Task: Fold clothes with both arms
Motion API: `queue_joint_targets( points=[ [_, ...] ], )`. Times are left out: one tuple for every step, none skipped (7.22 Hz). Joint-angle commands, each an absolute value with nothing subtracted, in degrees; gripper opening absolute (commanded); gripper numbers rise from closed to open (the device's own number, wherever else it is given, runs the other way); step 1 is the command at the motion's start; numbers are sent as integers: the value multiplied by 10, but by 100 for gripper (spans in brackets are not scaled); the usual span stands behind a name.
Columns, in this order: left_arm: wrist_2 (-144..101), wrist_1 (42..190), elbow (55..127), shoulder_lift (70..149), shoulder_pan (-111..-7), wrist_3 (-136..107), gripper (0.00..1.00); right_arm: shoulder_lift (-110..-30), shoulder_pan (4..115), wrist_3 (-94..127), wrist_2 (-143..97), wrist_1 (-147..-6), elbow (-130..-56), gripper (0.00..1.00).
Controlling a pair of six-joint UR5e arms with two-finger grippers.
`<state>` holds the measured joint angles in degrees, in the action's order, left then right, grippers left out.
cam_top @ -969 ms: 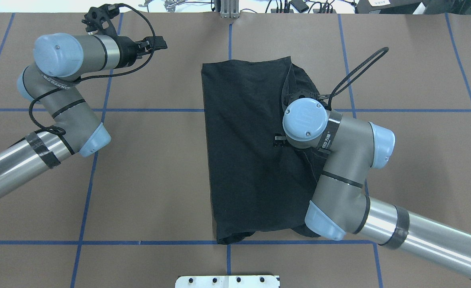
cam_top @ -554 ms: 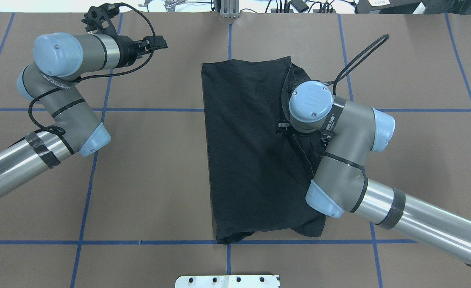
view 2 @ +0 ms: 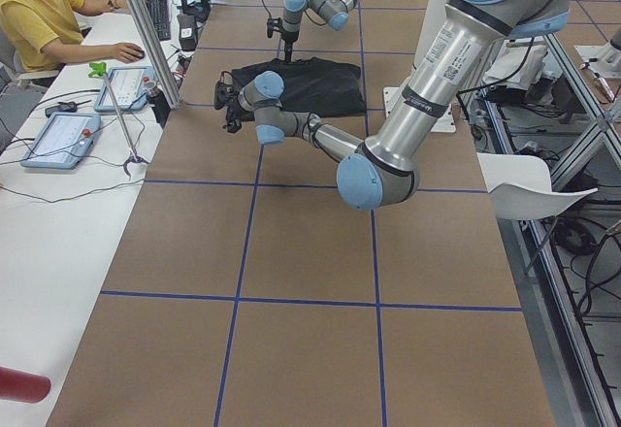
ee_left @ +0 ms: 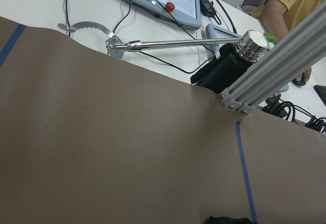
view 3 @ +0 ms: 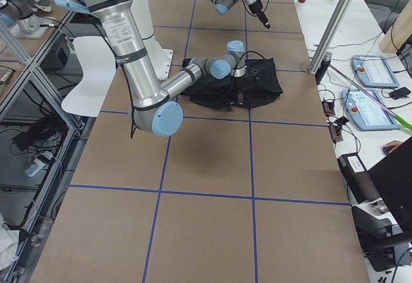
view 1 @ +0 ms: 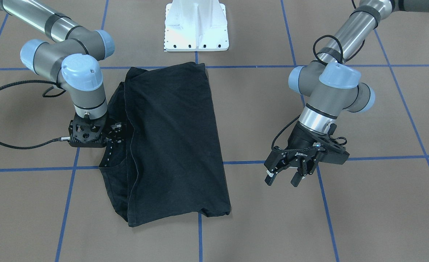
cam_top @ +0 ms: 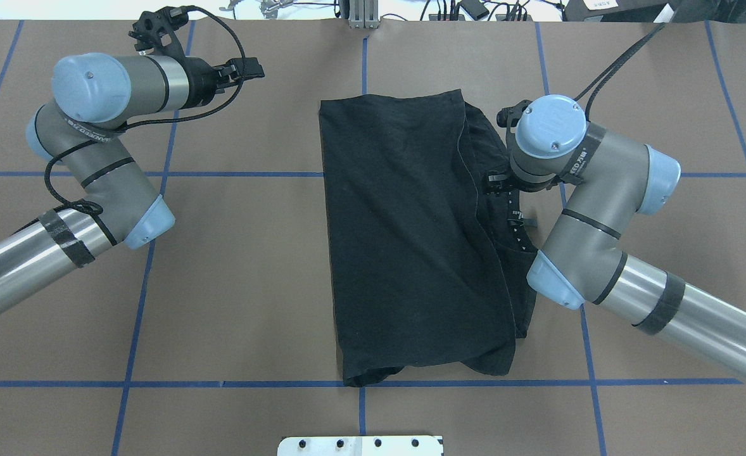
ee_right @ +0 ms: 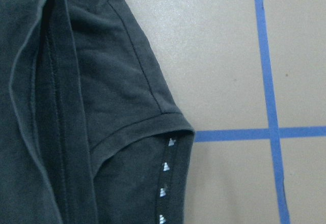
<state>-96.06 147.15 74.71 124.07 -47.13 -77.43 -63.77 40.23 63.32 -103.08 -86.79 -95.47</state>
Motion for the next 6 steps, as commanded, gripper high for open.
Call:
queue_joint_targets(
  points=[
    [-961,1471,747,1241,-471,-774,99,-644,397,872,-1075,-861,-1013,100],
    [-961,1471,747,1240,-470,-773,99,-663,384,995,-1086,-860,-1047,100],
    [-961,1472,747,1240,-471,-774,99,-700,362,1085,-1085,-835,-1079,100],
    [-961,1471,747,1240,-470,-774,99,-743,340,1186,-1085,-759,-1084,99],
    [-961,1472,747,1240,-470,-774,99,-791,318,1257,-1087,-656,-1085,99],
    [-961,1471,747,1241,-470,-774,99,-811,297,1273,-1087,-641,-1102,98]
  ],
)
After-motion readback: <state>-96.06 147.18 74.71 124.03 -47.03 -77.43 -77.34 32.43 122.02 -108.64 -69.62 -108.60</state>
